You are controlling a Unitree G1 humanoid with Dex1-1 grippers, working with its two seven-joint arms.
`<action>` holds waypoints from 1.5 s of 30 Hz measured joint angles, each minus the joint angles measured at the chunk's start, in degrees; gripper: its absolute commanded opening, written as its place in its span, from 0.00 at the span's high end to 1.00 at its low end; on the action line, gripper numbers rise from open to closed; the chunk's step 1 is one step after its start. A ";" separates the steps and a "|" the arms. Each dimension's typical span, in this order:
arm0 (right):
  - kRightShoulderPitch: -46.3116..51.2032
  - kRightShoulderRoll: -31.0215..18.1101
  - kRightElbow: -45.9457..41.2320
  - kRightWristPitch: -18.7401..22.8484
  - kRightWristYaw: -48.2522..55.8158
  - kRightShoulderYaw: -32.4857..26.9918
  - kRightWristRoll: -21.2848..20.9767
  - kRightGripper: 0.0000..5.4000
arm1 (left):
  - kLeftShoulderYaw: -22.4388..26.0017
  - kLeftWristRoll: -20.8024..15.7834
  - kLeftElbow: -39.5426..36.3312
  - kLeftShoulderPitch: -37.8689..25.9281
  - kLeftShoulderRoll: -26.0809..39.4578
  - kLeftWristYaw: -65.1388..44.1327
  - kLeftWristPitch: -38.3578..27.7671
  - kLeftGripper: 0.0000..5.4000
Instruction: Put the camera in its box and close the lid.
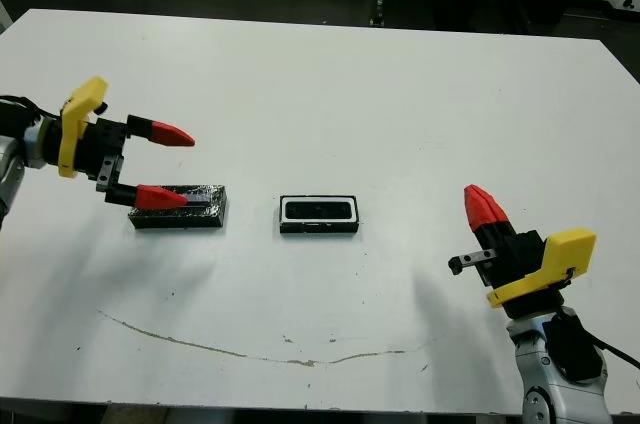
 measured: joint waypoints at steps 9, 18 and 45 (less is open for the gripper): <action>0.00 -0.05 0.16 -0.28 0.14 0.00 0.77 1.00 | -0.92 6.53 1.68 0.01 -0.23 1.37 -6.77 0.00; 0.14 -0.27 0.15 -0.28 0.11 0.00 1.73 1.00 | -3.26 11.75 0.90 0.01 -0.25 1.69 -8.24 0.00; 1.16 -1.43 -0.68 -0.10 -0.43 0.55 1.77 1.00 | -4.37 16.04 5.45 0.17 -0.27 7.54 -3.19 0.00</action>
